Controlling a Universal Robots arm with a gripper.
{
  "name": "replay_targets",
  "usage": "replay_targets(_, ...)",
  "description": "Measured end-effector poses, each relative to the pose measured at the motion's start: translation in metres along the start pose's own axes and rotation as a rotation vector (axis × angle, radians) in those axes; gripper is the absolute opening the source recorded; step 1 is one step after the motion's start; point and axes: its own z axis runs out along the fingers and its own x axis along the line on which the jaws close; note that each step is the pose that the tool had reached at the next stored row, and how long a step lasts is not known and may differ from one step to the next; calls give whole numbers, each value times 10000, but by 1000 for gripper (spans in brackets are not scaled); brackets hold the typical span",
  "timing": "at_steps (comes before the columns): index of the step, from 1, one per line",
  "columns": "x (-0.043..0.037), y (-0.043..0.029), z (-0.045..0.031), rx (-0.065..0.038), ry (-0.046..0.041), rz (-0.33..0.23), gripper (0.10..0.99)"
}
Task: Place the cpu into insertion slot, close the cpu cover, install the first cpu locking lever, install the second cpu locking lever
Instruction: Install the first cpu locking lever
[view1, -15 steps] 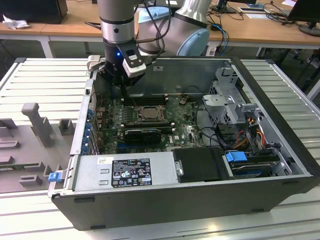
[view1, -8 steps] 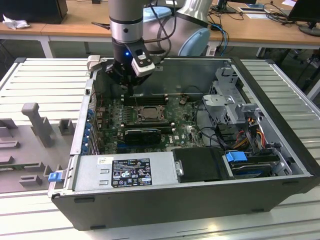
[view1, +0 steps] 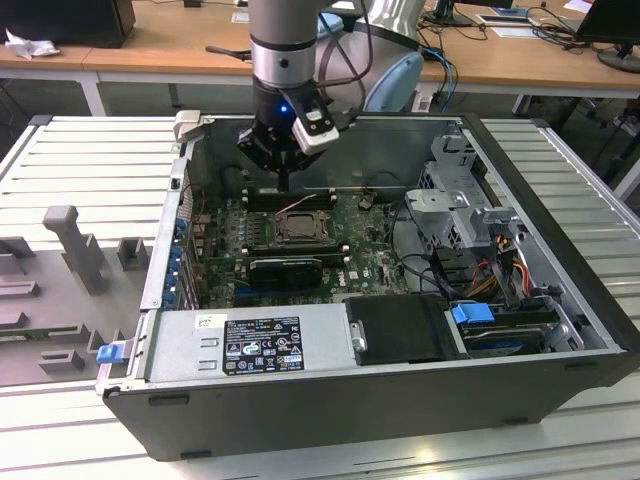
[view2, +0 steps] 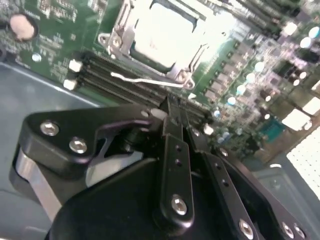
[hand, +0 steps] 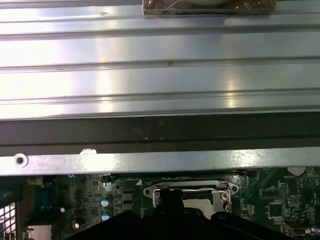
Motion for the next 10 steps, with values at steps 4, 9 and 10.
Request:
replay_targets(4, 0, -9, 33, -164, 2, -83, 106)
replay_targets(9, -31, -11, 113, -154, 37, -734, 106)
replay_targets(10, -54, -8, 139, -155, 37, -750, 106)
